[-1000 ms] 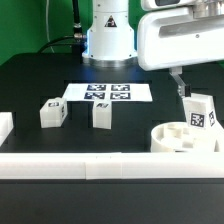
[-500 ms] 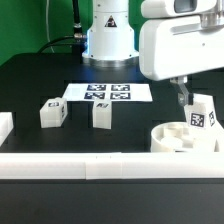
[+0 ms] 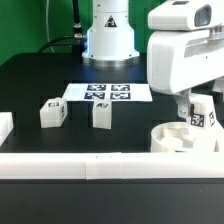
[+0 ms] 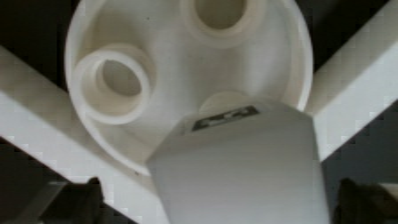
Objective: Assemble stool
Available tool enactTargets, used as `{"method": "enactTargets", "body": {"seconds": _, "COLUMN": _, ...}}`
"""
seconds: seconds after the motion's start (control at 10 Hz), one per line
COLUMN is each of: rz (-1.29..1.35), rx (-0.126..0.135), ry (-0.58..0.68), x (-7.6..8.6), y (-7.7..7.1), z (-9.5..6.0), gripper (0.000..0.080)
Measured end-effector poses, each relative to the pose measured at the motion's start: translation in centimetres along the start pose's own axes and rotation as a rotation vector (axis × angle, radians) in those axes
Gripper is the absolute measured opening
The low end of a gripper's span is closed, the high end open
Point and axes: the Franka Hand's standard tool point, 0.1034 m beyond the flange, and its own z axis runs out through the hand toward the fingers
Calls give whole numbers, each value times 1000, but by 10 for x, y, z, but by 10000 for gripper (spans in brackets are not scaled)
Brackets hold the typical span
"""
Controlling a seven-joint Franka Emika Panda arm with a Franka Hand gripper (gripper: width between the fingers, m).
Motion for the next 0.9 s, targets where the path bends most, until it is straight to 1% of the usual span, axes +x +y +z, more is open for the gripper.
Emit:
{"method": "enactTargets", "body": {"seconds": 0.1, "rz": 0, "rx": 1, "ry": -2, "x": -1, "y": 0, "z": 1, "gripper": 602}}
{"method": "enactTargets", "body": {"seconds": 0.2, "rz": 1, "rx": 0, "ry": -2, "x": -1, "y": 0, "z": 1, "gripper": 602}}
{"method": "enactTargets", "body": {"seconds": 0.3, "rz": 1, "rx": 0, "ry": -2, "x": -2, "y": 0, "z": 2, "gripper": 426}}
{"method": "enactTargets", "body": {"seconds": 0.4, "rz": 3, "rx": 0, "ry": -3, "x": -2, "y": 0, "z": 2, "gripper": 426}}
{"method": "enactTargets", "body": {"seconds": 0.5, "rz": 23, "rx": 0, "ry": -3, "x": -2, "y": 0, "z": 2, "gripper": 337}}
{"method": "enactTargets", "body": {"seconds": 0.7, "rz": 84, "rx": 1, "ry": -3, "x": -3, "y": 0, "z": 2, "gripper": 337}}
{"method": "enactTargets", "body": {"seconds": 0.9, "rz": 236, "rx": 1, "ry": -3, "x": -3, "y": 0, "z": 3, "gripper": 337}}
